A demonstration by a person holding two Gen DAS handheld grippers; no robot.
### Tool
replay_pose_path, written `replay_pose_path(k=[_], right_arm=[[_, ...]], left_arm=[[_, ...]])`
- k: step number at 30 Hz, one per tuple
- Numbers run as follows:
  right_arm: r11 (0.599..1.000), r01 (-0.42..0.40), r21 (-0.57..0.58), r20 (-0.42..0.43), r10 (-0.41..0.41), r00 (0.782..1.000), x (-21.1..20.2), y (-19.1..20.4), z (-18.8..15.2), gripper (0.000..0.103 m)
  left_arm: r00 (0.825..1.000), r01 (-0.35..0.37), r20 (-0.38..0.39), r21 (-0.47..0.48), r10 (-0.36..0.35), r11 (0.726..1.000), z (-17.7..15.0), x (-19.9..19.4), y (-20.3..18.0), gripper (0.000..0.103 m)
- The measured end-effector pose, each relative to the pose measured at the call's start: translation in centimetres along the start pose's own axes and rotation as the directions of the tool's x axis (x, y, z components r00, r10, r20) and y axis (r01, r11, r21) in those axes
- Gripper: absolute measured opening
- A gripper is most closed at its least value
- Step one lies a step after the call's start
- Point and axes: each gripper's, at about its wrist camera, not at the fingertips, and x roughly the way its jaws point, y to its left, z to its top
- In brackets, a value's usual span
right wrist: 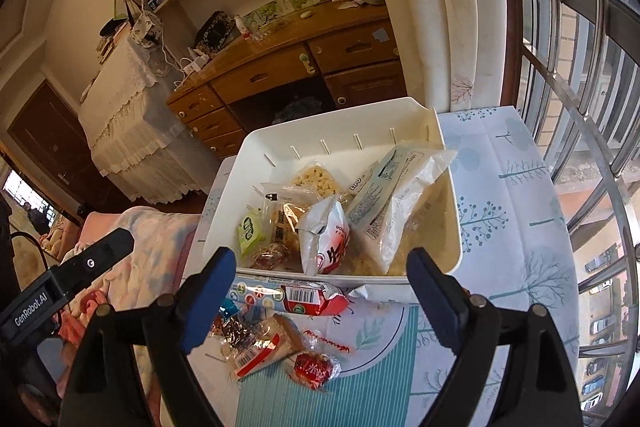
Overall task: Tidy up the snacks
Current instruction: 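Withdraw both tools from the white tray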
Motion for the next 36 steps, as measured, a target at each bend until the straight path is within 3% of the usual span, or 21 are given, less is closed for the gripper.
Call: replay_pose_path(k=[5, 17, 30, 36], right_arm=[[0.999, -0.046, -0.030, -0.016, 0.045, 0.999, -0.9, 0.3, -1.0, 0.088], [0.993, -0.114, -0.021, -0.093, 0.112, 0.989, -1.6, 0.5, -3.5, 0.088], [0.993, -0.106, 0.049, -0.231, 0.114, 0.966, 0.3, 2.3, -6.7, 0.084], [0.992, -0.067, 0.111, -0.240, 0.092, 0.966, 0.6, 3.7, -7.6, 0.082]], left_arm=[[0.998, -0.054, 0.008, -0.037, 0.055, 0.998, -1.9, -2.4, 0.3, 0.075], [0.987, -0.157, -0.057, -0.118, 0.151, 0.981, -6.1, -6.4, 2.8, 0.075], [0.991, -0.112, -0.095, -0.170, 0.096, 0.979, -8.0, -7.2, 6.1, 0.075], [0.993, -0.053, -0.109, -0.123, 0.039, 0.991, -7.6, -7.3, 7.9, 0.075]])
